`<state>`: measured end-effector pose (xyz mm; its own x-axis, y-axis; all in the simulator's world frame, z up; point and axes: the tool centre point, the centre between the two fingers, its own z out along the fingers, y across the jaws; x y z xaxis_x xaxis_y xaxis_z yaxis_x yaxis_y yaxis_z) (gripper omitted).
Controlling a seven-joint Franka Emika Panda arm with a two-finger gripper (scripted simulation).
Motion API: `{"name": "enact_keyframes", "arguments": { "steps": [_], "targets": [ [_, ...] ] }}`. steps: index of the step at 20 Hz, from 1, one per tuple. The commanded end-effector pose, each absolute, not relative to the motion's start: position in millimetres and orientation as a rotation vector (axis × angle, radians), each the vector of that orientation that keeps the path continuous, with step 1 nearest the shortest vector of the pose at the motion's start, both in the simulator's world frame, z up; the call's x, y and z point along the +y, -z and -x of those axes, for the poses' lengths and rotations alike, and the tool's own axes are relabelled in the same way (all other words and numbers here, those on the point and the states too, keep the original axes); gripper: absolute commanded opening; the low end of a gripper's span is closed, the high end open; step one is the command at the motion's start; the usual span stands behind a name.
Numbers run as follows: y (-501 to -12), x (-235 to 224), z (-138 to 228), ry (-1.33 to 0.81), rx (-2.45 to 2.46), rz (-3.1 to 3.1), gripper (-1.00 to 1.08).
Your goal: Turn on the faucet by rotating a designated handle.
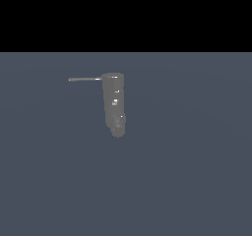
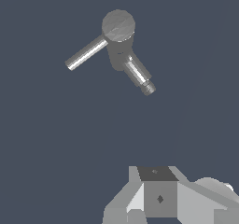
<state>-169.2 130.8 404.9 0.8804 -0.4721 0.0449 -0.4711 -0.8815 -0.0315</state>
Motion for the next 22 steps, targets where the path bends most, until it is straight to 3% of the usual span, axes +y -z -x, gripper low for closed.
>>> {"name": "enact_keyframes", "arguments": {
  "steps": [1,22],
  "targets": [
    [-394,140,158,0.076,0.836,3.006,-1.00],
    [-312,186,60,0.041,1.392,2.794,-1.00]
  ]
}}
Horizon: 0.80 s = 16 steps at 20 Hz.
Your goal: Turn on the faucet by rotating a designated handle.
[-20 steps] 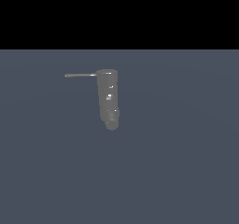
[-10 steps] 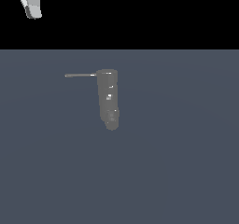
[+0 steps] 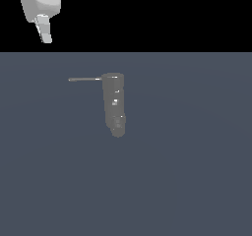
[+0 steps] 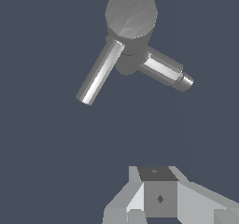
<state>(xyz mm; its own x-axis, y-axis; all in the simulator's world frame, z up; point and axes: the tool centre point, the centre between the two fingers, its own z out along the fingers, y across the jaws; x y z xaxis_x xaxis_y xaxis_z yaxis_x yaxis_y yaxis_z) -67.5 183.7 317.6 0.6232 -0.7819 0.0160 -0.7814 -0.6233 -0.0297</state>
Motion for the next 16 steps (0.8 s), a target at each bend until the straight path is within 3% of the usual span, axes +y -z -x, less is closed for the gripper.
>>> {"name": "enact_keyframes", "arguments": {
  "steps": [1,16],
  "targets": [
    [-308,187,55,0.040,1.416,2.782,-1.00],
    [-245,191,-24,0.020,1.803,2.564,-1.00]
  ]
}}
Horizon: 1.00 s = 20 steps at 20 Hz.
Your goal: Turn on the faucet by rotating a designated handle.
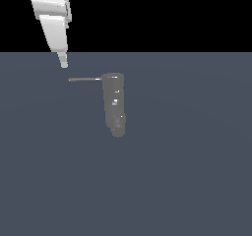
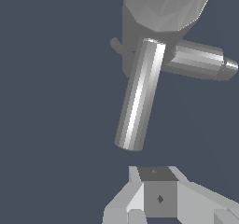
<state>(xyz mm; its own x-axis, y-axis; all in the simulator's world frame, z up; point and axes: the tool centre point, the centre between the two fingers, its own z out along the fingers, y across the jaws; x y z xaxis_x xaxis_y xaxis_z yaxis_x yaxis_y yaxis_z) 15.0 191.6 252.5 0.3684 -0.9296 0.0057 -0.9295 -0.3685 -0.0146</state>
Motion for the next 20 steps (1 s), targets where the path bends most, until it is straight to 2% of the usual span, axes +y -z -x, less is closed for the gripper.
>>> {"name": "enact_keyframes", "arguments": {
  "steps": [1,11,20],
  "targets": [
    [-241,190,-29,0.018,1.828,2.547,-1.00],
    [-208,182,-71,0.006,2.021,2.406,-1.00],
    [-201,178,-82,0.001,2.067,2.367,-1.00]
  ]
}}
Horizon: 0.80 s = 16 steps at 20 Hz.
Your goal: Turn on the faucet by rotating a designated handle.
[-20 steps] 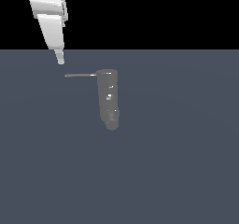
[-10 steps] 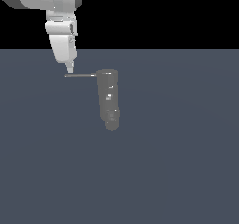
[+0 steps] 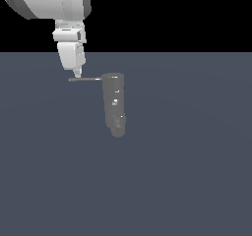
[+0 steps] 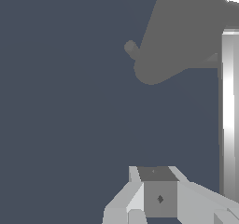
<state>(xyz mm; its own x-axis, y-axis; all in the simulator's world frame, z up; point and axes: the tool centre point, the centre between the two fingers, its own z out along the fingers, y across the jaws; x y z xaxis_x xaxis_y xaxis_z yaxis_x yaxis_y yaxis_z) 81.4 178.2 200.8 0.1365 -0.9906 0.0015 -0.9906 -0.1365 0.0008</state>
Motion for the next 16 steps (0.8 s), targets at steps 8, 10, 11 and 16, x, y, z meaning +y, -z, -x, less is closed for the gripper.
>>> {"name": "enact_keyframes", "arguments": {
  "steps": [8,10,11,16],
  "targets": [
    [-201,176,-69,-0.001,-2.065,-2.366,-1.00],
    [-201,175,-64,-0.001,-2.065,-2.366,-1.00],
    [-201,175,-62,-0.001,-2.065,-2.366,-1.00],
    [-201,173,-49,-0.001,-2.065,-2.366,-1.00]
  ]
}}
